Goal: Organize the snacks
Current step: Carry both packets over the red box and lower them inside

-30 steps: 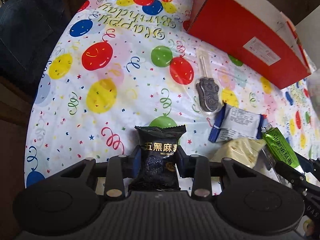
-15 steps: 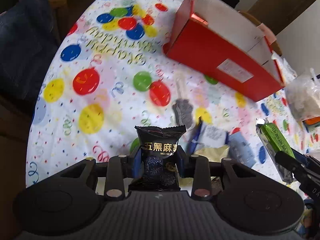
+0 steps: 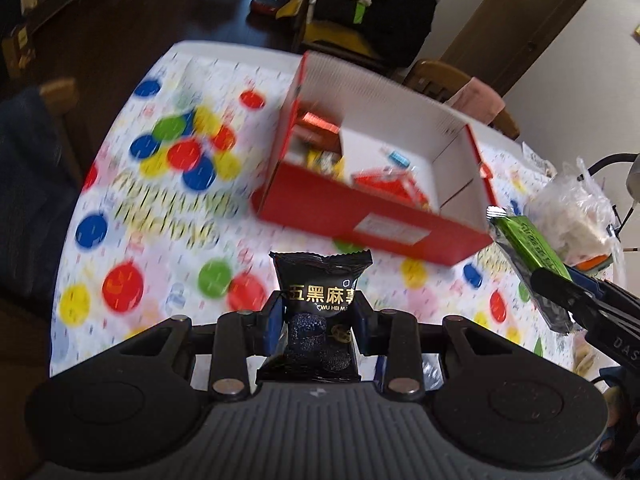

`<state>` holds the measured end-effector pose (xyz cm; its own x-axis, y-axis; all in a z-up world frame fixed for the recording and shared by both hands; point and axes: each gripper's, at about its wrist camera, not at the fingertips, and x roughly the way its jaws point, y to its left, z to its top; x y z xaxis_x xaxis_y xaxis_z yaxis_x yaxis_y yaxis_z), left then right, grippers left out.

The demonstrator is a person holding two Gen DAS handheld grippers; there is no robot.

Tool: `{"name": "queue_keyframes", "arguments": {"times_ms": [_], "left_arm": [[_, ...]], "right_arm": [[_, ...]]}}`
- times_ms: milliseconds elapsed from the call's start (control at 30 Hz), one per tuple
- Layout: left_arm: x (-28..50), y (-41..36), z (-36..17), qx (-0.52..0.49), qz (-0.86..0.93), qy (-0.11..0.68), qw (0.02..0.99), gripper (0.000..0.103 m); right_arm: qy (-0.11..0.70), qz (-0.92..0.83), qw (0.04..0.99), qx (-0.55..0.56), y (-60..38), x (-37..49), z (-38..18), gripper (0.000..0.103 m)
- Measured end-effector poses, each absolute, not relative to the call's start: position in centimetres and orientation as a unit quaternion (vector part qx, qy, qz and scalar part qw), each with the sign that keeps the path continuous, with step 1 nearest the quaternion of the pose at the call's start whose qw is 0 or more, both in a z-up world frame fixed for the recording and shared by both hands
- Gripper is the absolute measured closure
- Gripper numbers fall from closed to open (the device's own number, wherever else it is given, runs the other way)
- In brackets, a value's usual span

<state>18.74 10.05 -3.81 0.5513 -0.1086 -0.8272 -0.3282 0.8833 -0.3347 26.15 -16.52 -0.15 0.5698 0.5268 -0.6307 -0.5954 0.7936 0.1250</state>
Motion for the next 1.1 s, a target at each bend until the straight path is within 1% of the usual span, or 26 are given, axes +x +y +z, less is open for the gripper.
{"name": "queue_keyframes", "arguments": {"times_ms": [367, 600, 833, 1100], "left_arm": [[26.5, 9.7, -1.1, -0.196, 0.063, 0.468, 0.859, 0.069], [32.0, 9.4, -0.5, -0.171, 0.071, 0.48, 0.858, 0.069], [36.6, 9.6, -1.8, -0.159, 0.089, 0.504, 0.844, 0.069], [40.4, 10.0, -5.7, -0.161, 0.117, 0.546, 0.814, 0.069]], "right_arm": [[0.342, 0.301, 0.89, -0.034, -15.7, 33.5, 0.9, 0.063], [0.352, 0.303, 0.885, -0.036, -14.1, 37.5, 0.6, 0.063], [0.375, 0.307, 0.873, -0.051, -11.9, 41.1, -0.5, 0.063], [0.42, 0.313, 0.849, -0.074, -9.1, 44.2, -3.6, 0.063]]}}
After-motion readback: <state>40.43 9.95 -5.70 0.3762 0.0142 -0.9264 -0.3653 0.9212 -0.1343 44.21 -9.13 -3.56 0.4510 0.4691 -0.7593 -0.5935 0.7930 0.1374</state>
